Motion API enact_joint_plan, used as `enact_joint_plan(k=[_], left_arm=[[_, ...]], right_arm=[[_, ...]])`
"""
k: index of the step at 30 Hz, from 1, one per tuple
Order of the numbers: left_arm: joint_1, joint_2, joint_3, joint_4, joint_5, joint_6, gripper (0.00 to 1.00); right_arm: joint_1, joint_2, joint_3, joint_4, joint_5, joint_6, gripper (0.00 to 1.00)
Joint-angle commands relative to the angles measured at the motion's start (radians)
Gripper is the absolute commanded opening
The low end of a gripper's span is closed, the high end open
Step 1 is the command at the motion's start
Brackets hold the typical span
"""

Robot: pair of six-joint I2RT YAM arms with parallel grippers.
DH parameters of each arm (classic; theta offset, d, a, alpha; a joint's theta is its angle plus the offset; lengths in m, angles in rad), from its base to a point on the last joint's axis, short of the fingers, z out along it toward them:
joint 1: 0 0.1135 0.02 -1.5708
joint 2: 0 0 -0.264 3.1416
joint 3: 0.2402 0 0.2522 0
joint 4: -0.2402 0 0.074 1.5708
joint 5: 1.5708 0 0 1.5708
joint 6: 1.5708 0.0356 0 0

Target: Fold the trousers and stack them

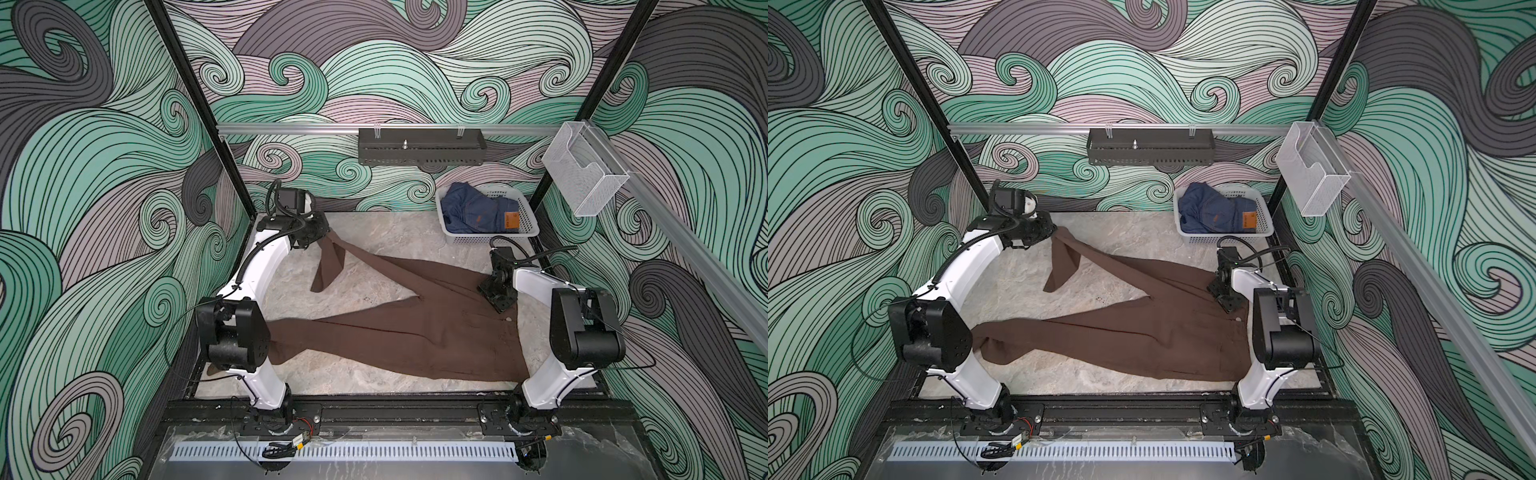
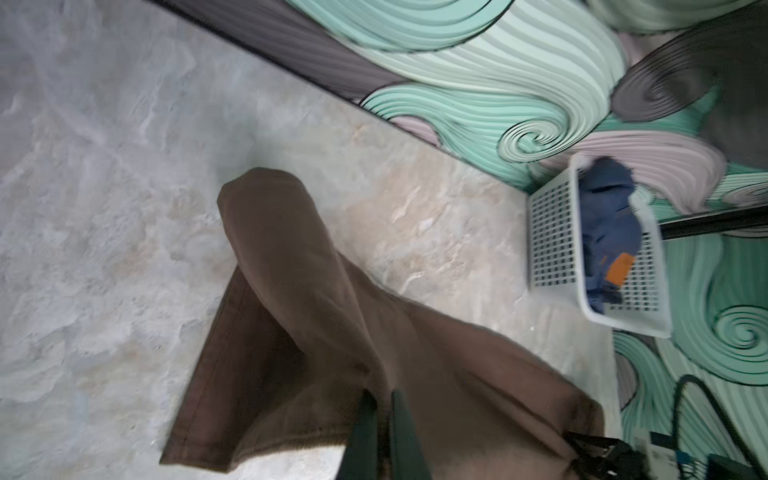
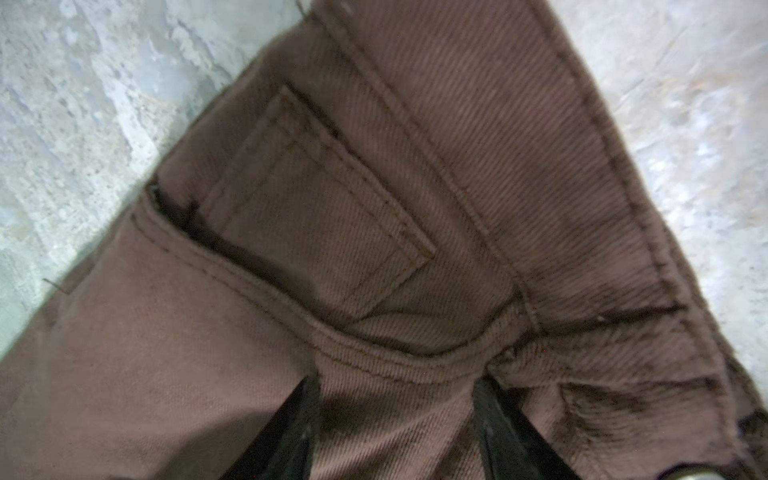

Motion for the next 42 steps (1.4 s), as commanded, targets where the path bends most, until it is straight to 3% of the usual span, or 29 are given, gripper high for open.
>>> enact_joint_plan(k=[1,9,13,16,19,22,27,33,37,42], left_arm=[[-0.028,0.058,0.040,-0.079,-0.084,0.051,0.00],[-0.143,0.255,0.183,-0.174,-0.111,0.071,0.03],[-0.197,0.355,0.238,-0.183,-0.049,0.080,0.07],[-0.229,0.429,0.307,-0.241,-0.004,0.096,0.21],[-0.243,0.422,0.332,-0.304,-0.014,0.111,0.47],[-0.236,0.289,0.259,-0.287,-0.079,0.116,0.63],[-0.168,0.003,0.076,-0.262,-0.241,0.049,0.78],[0.033,-0.261,-0.352,-0.002,-0.193,-0.137,0.79],[0.098,-0.218,-0.457,0.091,-0.077,-0.230,0.77],[0.117,-0.060,-0.439,0.157,0.044,-0.297,0.73]], right_arm=[[-0.008,0.053,-0.021,-0.006,0.024,-0.013,0.61],[-0.013,0.036,-0.035,-0.006,0.038,-0.025,0.60],[-0.016,0.016,-0.041,-0.008,0.040,-0.029,0.60],[-0.017,0.004,-0.043,-0.014,0.038,-0.031,0.60],[-0.017,-0.013,-0.044,-0.020,0.032,-0.030,0.60],[-0.015,-0.034,-0.044,-0.028,0.027,-0.029,0.60],[-0.004,-0.080,-0.052,-0.043,0.019,-0.026,0.60],[0.005,-0.097,-0.060,-0.038,0.007,-0.018,0.61],[0.008,-0.093,-0.066,-0.030,-0.005,-0.019,0.61],[0.008,-0.098,-0.066,-0.028,-0.012,-0.028,0.61]])
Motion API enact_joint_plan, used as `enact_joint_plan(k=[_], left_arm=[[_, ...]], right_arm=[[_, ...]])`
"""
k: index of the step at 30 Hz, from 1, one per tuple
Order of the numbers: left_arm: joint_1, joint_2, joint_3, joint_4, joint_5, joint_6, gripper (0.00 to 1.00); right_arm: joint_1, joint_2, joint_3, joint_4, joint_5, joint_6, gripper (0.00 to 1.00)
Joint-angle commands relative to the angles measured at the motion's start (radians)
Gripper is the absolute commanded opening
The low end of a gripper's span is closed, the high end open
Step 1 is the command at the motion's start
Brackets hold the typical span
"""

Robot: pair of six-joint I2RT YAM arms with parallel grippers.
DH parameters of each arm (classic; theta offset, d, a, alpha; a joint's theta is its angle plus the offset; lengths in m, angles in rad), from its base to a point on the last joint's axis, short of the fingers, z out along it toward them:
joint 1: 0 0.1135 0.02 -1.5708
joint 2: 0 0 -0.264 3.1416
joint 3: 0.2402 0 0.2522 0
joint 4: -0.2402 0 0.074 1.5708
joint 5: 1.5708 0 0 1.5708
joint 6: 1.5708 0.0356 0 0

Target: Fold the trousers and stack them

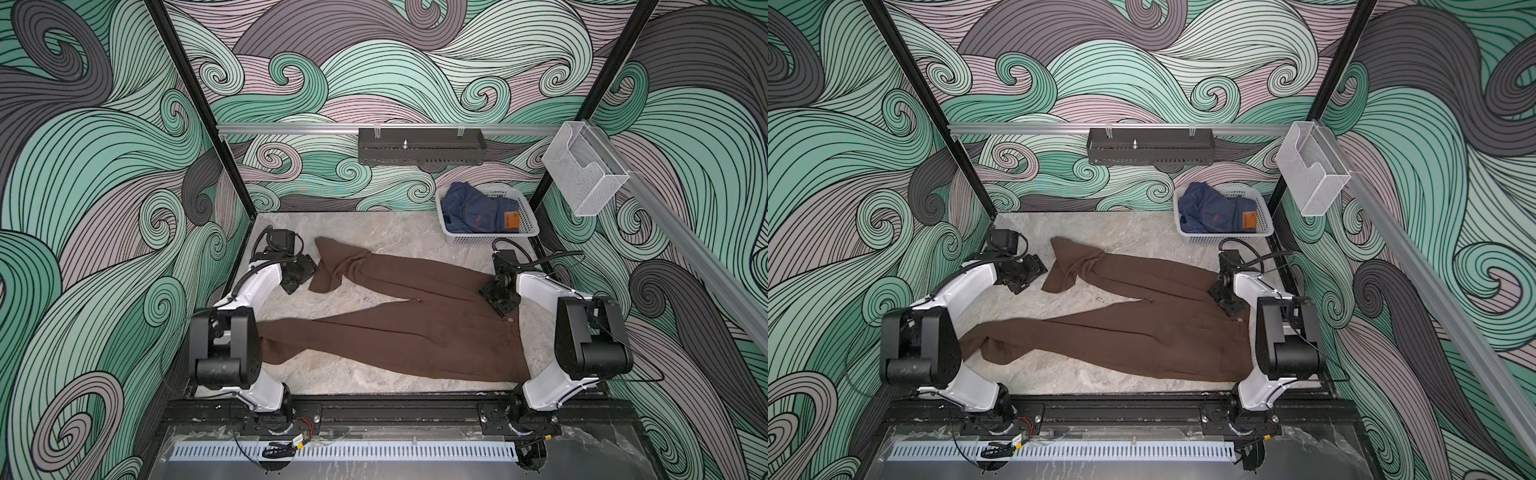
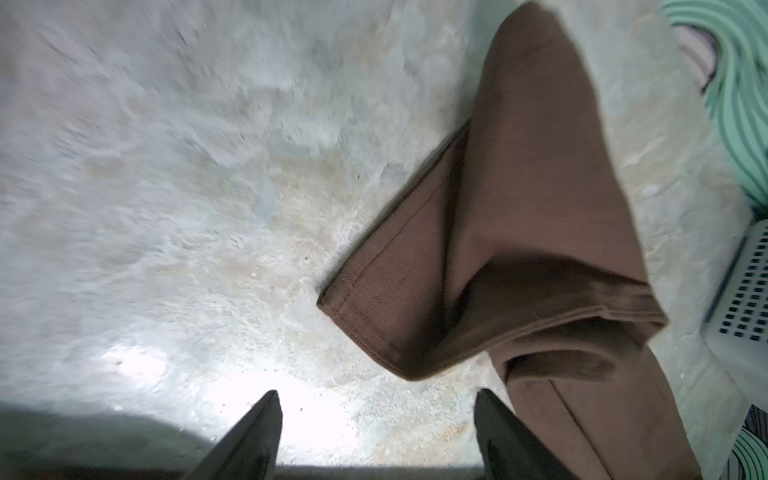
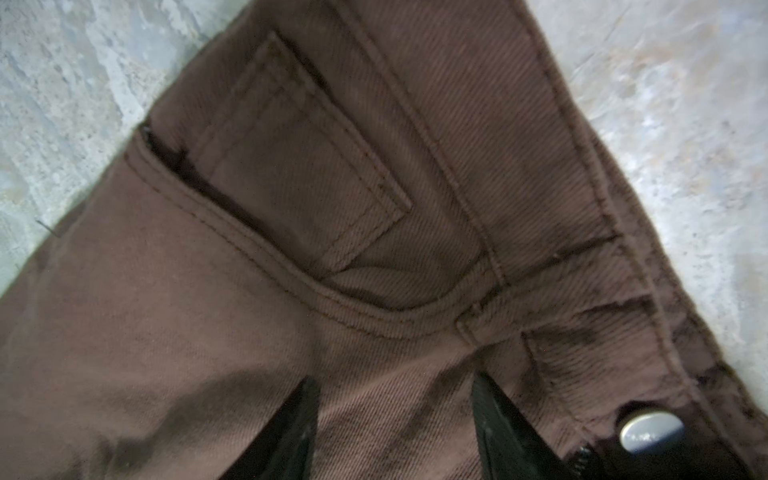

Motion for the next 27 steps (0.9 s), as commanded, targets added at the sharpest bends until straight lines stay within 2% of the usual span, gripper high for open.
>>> enact_joint_plan(k=[1,6,16,18,21,27], left_arm=[[0.008,0.056,0.007,0.121,0.092,-0.095,0.72],[0.016,0.132,-0.001,0.151,0.036,-0.104,0.69],[0.025,0.205,-0.012,0.150,0.009,-0.068,0.68],[0.024,0.219,-0.012,0.159,0.022,-0.067,0.65],[0.023,0.246,-0.006,0.171,0.043,-0.065,0.56],[0.011,0.259,0.004,0.175,0.054,-0.049,0.25]], right_arm=[[0.006,-0.020,-0.010,-0.015,-0.004,-0.004,0.61],[0.004,-0.022,-0.009,-0.015,0.001,-0.012,0.61],[0.003,0.003,0.000,-0.010,0.005,-0.013,0.61],[0.005,0.008,-0.001,-0.006,0.007,-0.010,0.61],[0.005,0.017,-0.001,-0.006,0.006,-0.007,0.61],[0.004,0.027,-0.004,0.001,0.013,-0.003,0.61]])
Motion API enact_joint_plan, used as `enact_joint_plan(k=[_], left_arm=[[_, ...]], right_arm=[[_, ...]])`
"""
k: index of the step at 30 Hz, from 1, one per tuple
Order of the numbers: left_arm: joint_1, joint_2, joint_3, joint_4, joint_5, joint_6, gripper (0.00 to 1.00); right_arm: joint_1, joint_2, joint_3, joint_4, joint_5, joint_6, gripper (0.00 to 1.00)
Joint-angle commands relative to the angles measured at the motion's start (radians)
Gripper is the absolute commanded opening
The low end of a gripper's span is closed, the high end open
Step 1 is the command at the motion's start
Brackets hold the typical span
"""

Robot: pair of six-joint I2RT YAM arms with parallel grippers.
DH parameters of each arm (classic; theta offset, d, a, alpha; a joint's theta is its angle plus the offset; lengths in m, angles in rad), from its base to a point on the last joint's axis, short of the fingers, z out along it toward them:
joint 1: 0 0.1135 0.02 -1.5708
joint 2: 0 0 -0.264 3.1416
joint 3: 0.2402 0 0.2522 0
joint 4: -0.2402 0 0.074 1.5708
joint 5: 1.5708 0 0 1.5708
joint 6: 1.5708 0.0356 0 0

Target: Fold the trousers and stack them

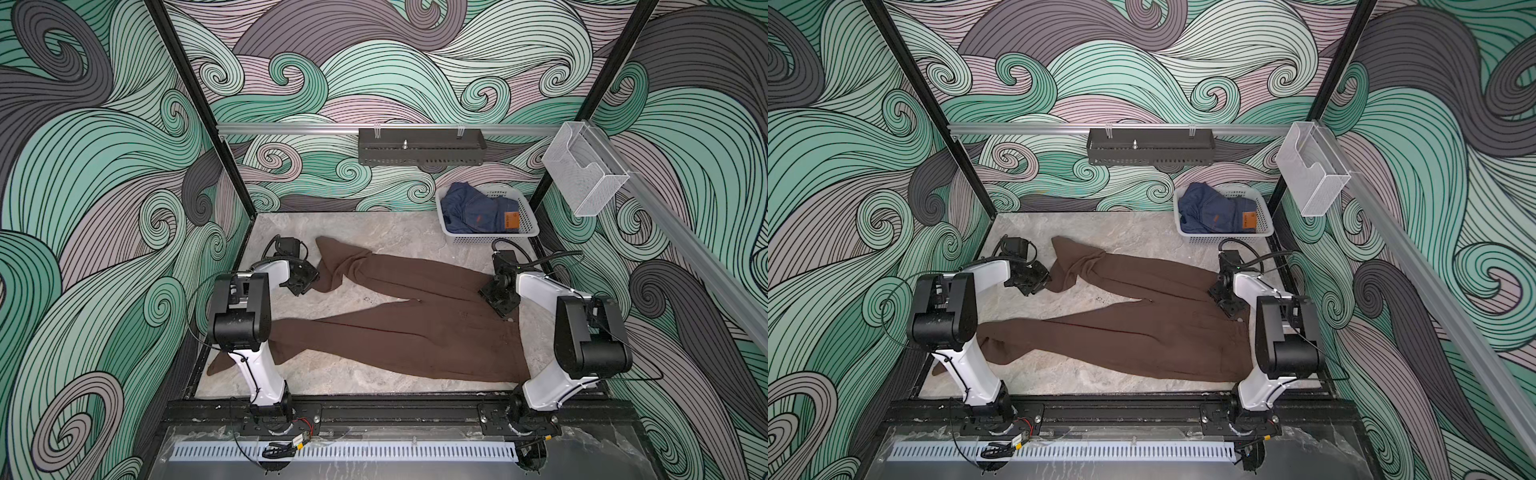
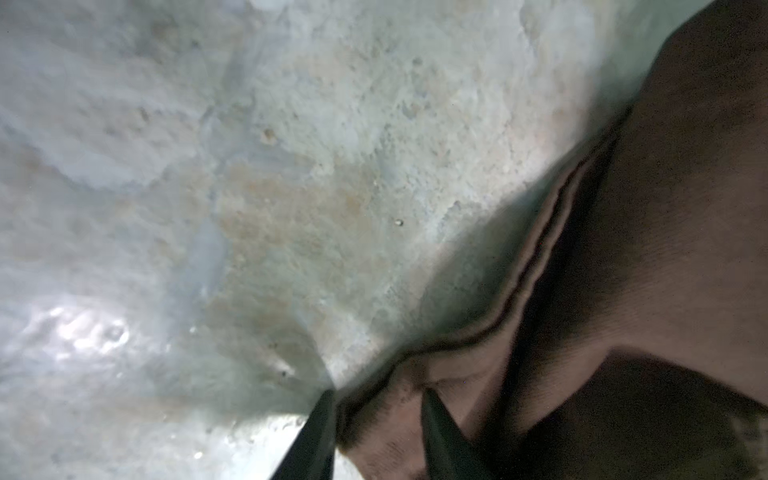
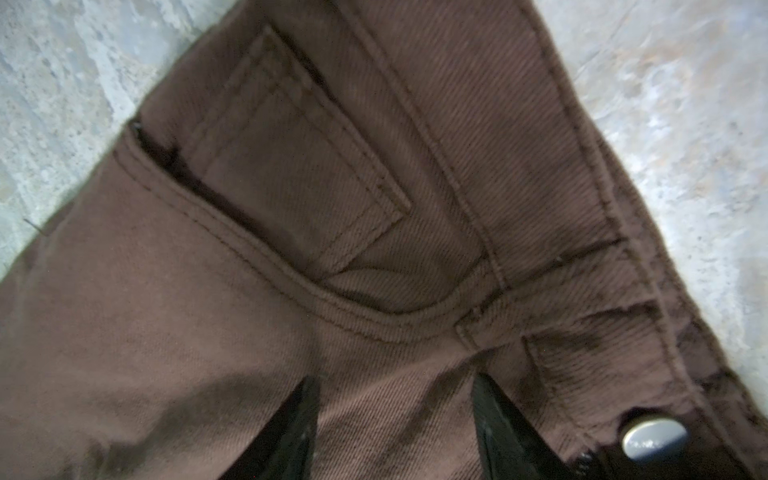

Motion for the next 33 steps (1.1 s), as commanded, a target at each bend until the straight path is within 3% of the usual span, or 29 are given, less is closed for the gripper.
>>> enact_joint_plan(k=[1,6,12,20,26,33], left_arm=[[-0.007,0.030,0.015,-0.017,0.008,0.016,0.19],[0.002,-0.012,0.072,-0.059,-0.027,0.038,0.00],[0.099,-0.070,0.221,-0.193,-0.070,0.063,0.00],[0.323,-0.136,0.387,-0.378,-0.264,0.105,0.00],[0.421,-0.137,0.431,-0.370,-0.416,0.108,0.00],[0.473,-0.096,0.429,-0.344,-0.476,0.109,0.00]], right_arm=[[0.003,0.022,-0.004,-0.003,0.016,0.002,0.61],[-0.004,0.051,0.000,0.006,0.014,0.005,0.61],[-0.028,0.067,-0.002,0.002,0.019,0.006,0.61],[-0.098,0.081,-0.020,-0.026,0.034,-0.004,0.61],[-0.145,0.119,0.007,-0.046,0.061,-0.008,0.57],[-0.161,0.150,0.067,-0.099,0.092,0.004,0.59]])
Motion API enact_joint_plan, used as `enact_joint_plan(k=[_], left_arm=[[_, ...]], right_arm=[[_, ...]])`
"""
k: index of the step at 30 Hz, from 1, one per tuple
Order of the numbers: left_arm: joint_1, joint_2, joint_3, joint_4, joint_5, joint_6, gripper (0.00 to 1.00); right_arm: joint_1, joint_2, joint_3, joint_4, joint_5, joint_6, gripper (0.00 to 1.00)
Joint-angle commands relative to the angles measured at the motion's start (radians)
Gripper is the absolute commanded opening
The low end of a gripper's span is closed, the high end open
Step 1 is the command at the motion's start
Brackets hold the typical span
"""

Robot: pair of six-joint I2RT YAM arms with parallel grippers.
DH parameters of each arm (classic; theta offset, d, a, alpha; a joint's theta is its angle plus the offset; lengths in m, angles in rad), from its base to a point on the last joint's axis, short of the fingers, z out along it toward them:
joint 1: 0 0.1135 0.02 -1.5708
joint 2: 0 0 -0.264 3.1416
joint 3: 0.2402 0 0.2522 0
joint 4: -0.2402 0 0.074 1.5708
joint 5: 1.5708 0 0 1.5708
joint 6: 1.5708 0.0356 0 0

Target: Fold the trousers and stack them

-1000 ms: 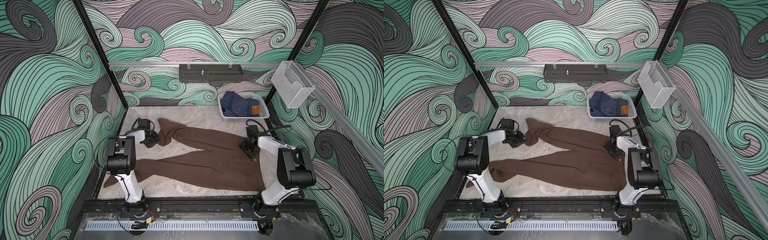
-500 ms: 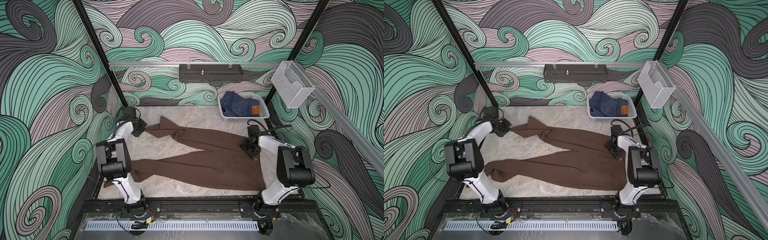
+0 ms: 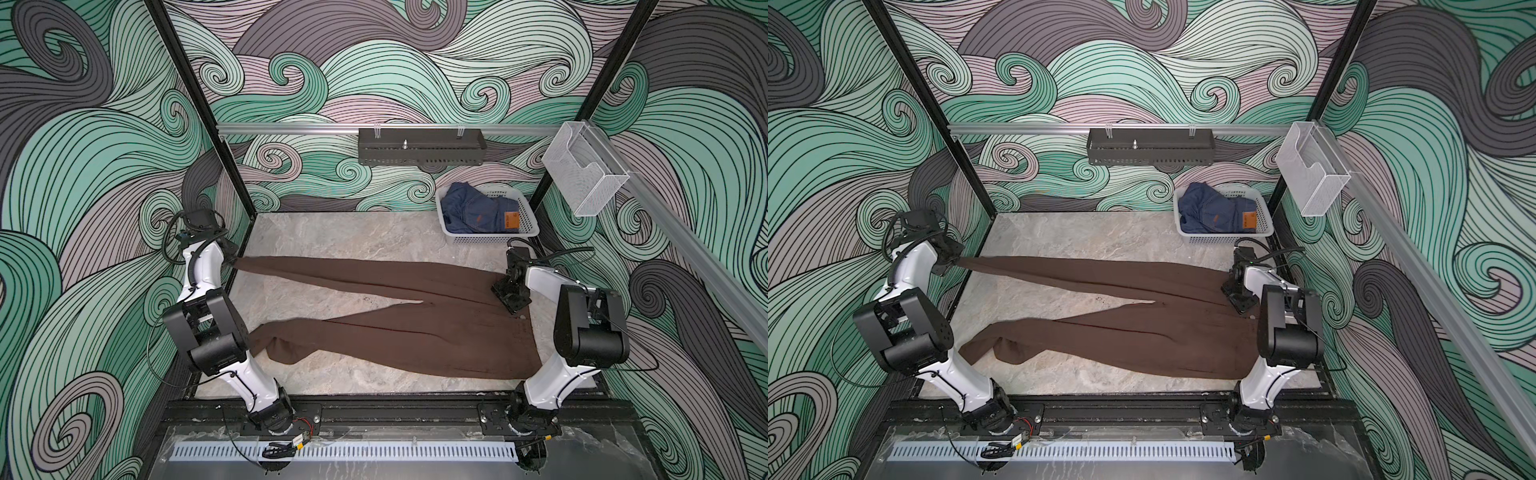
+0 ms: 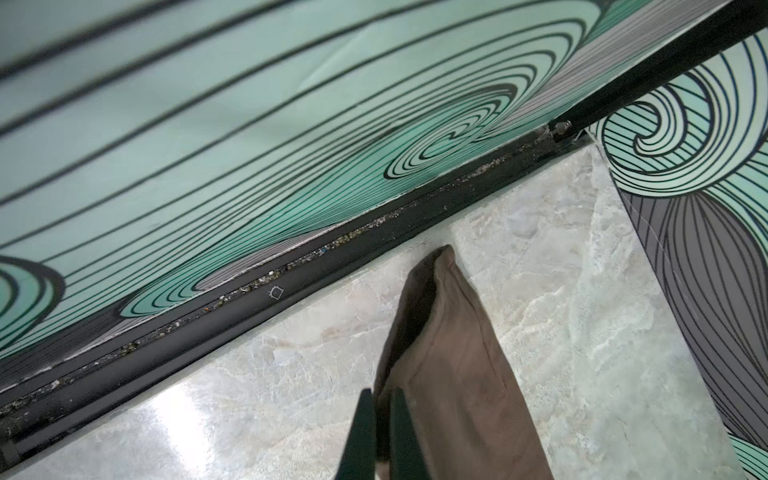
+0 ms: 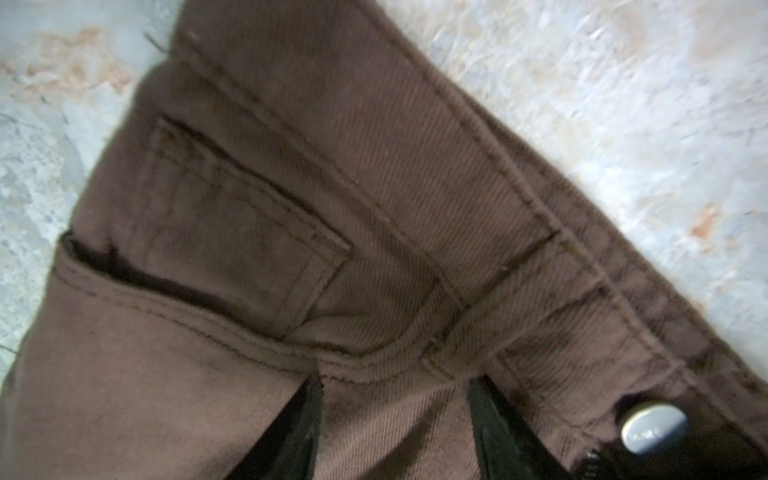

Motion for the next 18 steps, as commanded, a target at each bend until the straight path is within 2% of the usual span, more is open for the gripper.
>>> enact_joint_plan(k=[1,7,12,14,15,16,18], left_arm=[[0.030,0.029,0.020,-0.008,-0.080,0.003,0.00],[0.048,0.067,-0.006,-0.046,0.004,-0.022,0.00],[0.052,0.015,-0.130,0.007,0.040,-0.044,0.00],[0.059,-0.008,-0.149,0.006,0.048,-0.044,0.15],[0.065,-0.023,-0.151,0.000,0.057,-0.043,0.32],[0.072,-0.037,-0.152,-0.002,0.065,-0.043,0.43],[0.078,-0.071,-0.146,-0.006,0.086,-0.039,0.57]], right_arm=[[-0.031,0.061,-0.014,-0.068,0.062,0.003,0.59],[-0.036,0.043,-0.016,-0.089,0.042,0.001,0.59],[-0.035,-0.026,-0.031,-0.123,0.040,-0.005,0.59],[-0.034,-0.065,-0.031,-0.141,0.041,-0.012,0.59],[-0.034,-0.085,-0.031,-0.152,0.040,-0.015,0.60],[-0.034,-0.105,-0.030,-0.160,0.040,-0.017,0.60],[-0.032,-0.146,-0.022,-0.175,0.032,-0.023,0.63]])
